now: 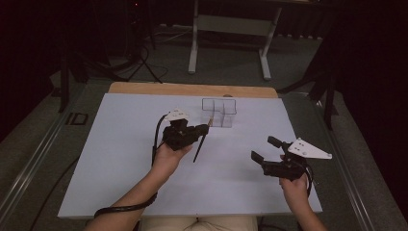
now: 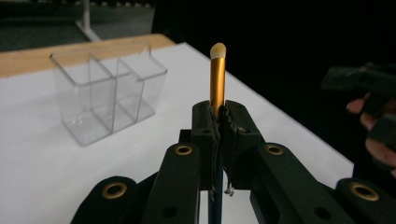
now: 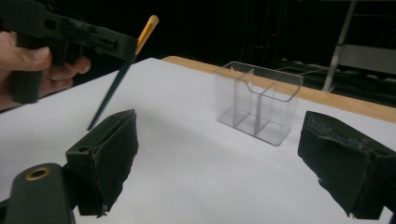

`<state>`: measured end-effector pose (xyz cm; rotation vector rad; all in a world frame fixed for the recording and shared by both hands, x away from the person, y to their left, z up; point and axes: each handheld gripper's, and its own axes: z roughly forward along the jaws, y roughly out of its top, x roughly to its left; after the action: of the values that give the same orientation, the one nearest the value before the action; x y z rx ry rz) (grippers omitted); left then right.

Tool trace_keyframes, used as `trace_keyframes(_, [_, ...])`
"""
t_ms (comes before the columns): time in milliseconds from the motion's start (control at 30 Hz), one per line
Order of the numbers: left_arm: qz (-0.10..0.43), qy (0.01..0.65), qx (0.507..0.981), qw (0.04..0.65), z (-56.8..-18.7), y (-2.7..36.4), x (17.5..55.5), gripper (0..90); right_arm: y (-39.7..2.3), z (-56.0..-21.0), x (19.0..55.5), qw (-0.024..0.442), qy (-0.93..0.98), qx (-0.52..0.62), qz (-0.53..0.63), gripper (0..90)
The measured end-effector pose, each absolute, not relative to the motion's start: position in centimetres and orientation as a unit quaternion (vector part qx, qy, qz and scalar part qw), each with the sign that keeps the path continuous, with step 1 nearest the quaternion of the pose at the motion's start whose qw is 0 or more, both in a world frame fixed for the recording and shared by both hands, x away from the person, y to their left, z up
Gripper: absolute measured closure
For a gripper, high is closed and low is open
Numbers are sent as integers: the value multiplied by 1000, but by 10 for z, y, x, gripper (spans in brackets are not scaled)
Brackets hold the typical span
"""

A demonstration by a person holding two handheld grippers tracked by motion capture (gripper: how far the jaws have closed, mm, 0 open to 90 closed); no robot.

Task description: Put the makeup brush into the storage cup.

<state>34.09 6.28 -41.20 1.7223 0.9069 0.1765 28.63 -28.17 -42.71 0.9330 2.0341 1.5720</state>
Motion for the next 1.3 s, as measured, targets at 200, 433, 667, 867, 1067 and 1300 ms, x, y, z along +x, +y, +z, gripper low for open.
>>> trace_keyframes(200, [89,369,712,591,-407,58,339,850,-264,-420,286,164,738,307,579,120])
trace_keyframes(433, [90,357,697,615,-404,48,336,850,-226,-416,292,99,758,292,575,186])
trace_keyframes(667, [91,337,678,648,-400,39,330,850,-198,-422,304,53,750,317,578,299])
trace_keyframes(867, [85,326,667,665,-397,37,327,849,-191,-429,309,37,752,330,570,461])
trace_keyframes(1067, [67,333,649,681,-398,39,327,849,-191,-434,310,19,754,329,568,563])
trace_keyframes(1300, [58,328,640,693,-401,39,326,848,-190,-436,313,1,754,326,570,677])
